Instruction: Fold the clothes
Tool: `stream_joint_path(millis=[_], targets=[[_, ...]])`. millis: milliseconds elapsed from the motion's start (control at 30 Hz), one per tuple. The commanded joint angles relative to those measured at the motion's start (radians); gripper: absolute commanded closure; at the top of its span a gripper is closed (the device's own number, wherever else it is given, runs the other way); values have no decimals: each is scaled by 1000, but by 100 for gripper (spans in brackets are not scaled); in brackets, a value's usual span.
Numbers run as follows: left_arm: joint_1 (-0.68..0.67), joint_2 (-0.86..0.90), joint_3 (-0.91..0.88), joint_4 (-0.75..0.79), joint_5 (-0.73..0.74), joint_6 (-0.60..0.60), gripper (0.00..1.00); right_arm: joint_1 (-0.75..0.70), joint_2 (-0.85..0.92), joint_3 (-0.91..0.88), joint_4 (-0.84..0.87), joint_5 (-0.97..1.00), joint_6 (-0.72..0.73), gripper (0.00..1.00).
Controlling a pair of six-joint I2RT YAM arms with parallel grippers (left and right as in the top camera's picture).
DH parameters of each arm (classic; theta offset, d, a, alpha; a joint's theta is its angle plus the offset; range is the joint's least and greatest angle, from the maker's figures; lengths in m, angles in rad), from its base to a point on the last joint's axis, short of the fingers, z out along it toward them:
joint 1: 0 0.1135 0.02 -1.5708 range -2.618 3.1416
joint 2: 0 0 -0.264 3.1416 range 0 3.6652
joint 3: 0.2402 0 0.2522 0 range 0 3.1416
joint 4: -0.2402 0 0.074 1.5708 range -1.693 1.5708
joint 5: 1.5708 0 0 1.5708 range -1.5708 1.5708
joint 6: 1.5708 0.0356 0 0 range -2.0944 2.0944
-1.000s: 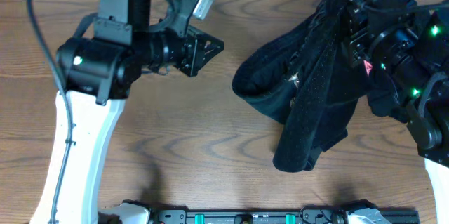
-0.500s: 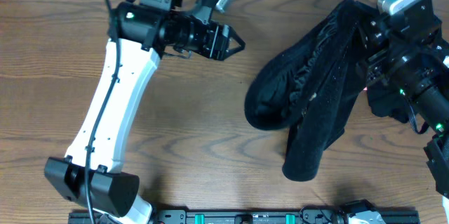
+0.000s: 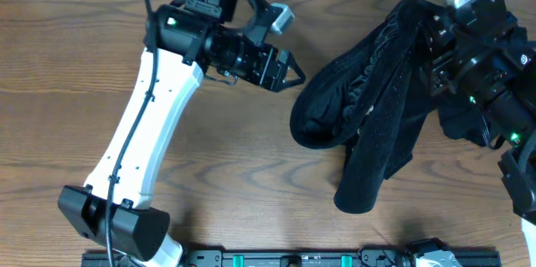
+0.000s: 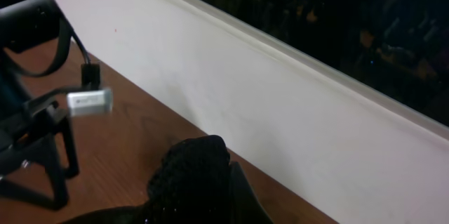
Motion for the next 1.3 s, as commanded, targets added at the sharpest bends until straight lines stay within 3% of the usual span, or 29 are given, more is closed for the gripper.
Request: stream_joint_path(millis=[0, 267, 533, 600, 633, 700, 733, 1000, 1267], targets=[[-56, -12, -2, -6, -74, 29, 28, -8, -12, 29, 27, 0, 9, 99], [-153, 12, -2, -21, -292, -25, 27, -8, -14, 29, 30, 0, 10, 99], [-161, 57, -26, -17, -306, -69, 29, -8, -15, 29, 30, 0, 9, 99], [-165, 57, -53, -6, -307, -69, 40, -8, -15, 29, 30, 0, 9, 99], [-165, 57, -65, -2, -307, -69, 61, -8, -15, 29, 30, 0, 9, 99], [-164, 57, -80, 5, -312, -69, 90, -8, -15, 29, 30, 0, 9, 99], [-162, 57, -80, 6, -323, -71, 94, -8, -15, 29, 30, 0, 9, 99], [-97, -3, -51, 84, -536, -141, 94, -8, -2, 29, 49, 9, 8, 99], [64, -161, 82, 136, -575, -196, 94, -8, 9, 29, 133, 57, -18, 99]])
